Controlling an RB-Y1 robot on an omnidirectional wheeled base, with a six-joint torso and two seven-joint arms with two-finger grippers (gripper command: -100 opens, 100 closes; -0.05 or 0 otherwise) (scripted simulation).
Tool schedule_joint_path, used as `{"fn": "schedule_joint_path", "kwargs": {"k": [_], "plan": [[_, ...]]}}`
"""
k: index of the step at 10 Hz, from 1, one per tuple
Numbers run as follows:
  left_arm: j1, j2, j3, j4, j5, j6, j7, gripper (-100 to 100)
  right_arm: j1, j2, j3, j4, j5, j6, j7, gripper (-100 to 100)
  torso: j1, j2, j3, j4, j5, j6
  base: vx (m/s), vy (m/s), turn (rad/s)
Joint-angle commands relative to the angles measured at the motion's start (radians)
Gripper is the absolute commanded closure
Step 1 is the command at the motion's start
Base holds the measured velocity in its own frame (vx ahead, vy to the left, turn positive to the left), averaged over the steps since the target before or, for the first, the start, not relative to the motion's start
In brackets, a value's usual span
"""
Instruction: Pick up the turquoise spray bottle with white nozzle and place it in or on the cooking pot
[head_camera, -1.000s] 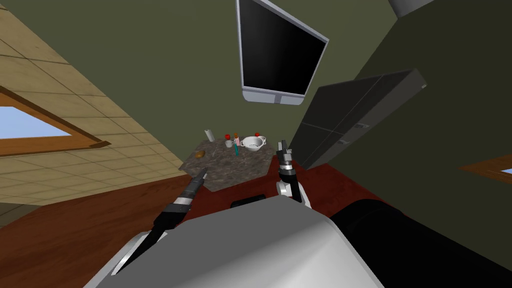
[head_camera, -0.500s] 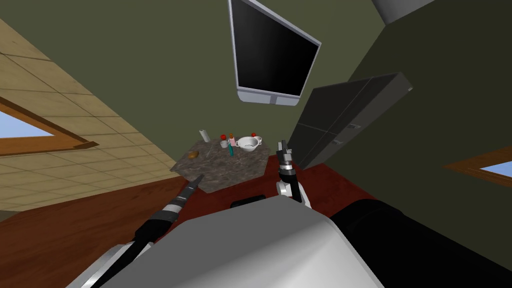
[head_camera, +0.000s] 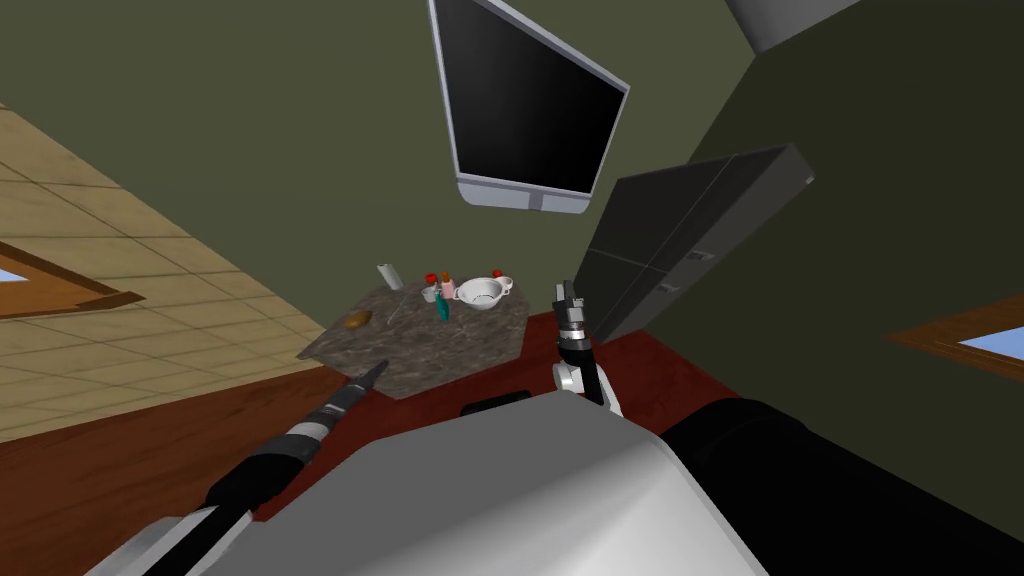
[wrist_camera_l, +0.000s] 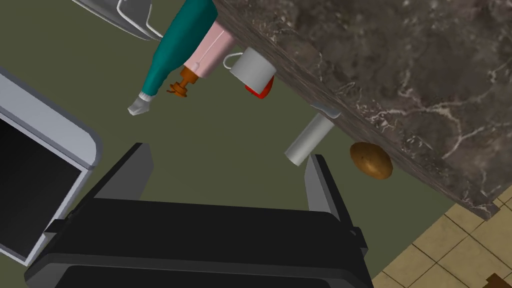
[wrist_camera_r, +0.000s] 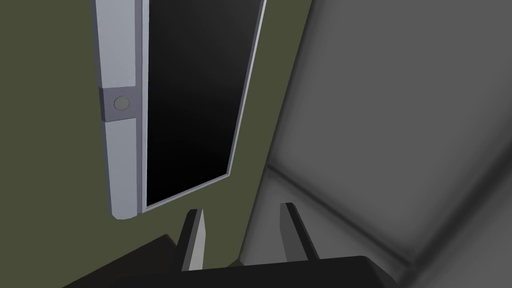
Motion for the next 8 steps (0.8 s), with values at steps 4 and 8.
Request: {"fn": "schedule_joint_path", "kwargs": {"k": [4, 8], "plan": [[0.037, 0.101, 0.116, 0.05, -0.041, 0.031, -0.054, -100, 0.0, 0.0, 0.0, 0.0, 0.0, 0.0, 0.0, 0, 0.002, -0.004, -0.002, -0.001, 0.0, 0.0, 0.189, -0.204, -0.042], [0.064, 0.169, 0.203, 0.088, -0.071, 0.048, -0.096, -100, 0.0, 0.0, 0.0, 0.0, 0.0, 0.0, 0.0, 0, -0.003, -0.005, -0.003, -0.001, -0.001, 0.0, 0.229, -0.256, -0.051]]}}
